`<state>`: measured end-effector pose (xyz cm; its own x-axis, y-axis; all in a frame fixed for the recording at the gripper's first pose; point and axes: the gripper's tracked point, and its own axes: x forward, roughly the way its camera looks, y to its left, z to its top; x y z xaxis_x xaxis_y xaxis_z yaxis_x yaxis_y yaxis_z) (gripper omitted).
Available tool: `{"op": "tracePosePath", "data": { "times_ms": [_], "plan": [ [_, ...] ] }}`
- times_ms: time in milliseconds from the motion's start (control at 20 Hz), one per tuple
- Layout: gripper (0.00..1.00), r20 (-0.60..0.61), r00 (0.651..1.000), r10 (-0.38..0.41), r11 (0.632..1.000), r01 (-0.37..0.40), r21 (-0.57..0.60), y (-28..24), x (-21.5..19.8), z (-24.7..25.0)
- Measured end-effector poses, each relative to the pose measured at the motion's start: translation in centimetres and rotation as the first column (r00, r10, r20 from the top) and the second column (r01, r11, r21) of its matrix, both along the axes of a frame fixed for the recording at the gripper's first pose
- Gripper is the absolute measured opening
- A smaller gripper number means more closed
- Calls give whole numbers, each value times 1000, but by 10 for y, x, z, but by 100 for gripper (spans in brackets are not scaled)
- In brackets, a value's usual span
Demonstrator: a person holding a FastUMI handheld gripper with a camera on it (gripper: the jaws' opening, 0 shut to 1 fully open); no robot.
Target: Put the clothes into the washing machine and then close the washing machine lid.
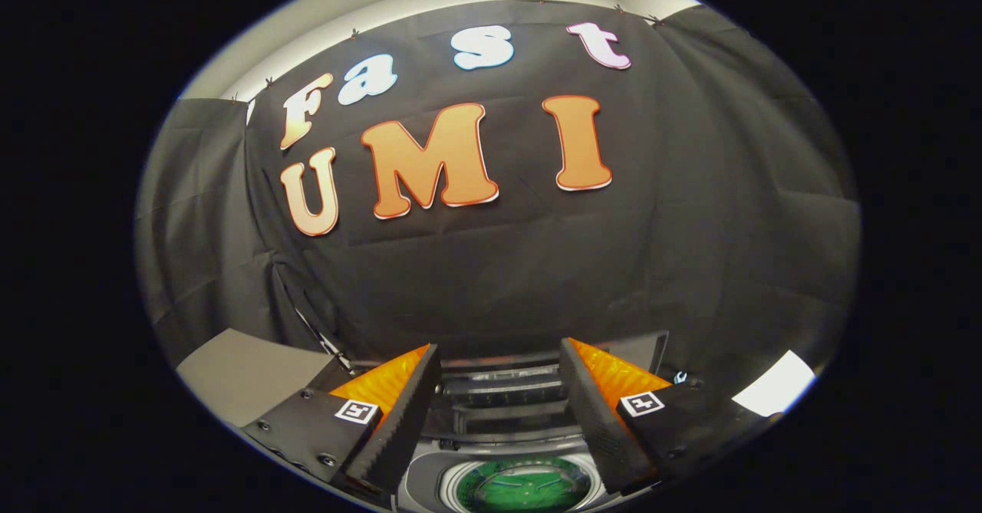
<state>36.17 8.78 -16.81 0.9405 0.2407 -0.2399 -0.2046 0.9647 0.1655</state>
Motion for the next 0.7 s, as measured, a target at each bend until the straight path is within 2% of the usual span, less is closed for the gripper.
{"op": "tracePosePath", "data": {
  "times_ms": [200, 400, 700],
  "plan": [
    [99, -12, 1000, 2, 997, -3, -77, 5, 44, -10],
    [99, -55, 998, 16, 995, -21, -96, 20, 82, -32],
    [99, -163, 987, 5, 989, -29, -142, 21, 113, -76]
  ]
}}
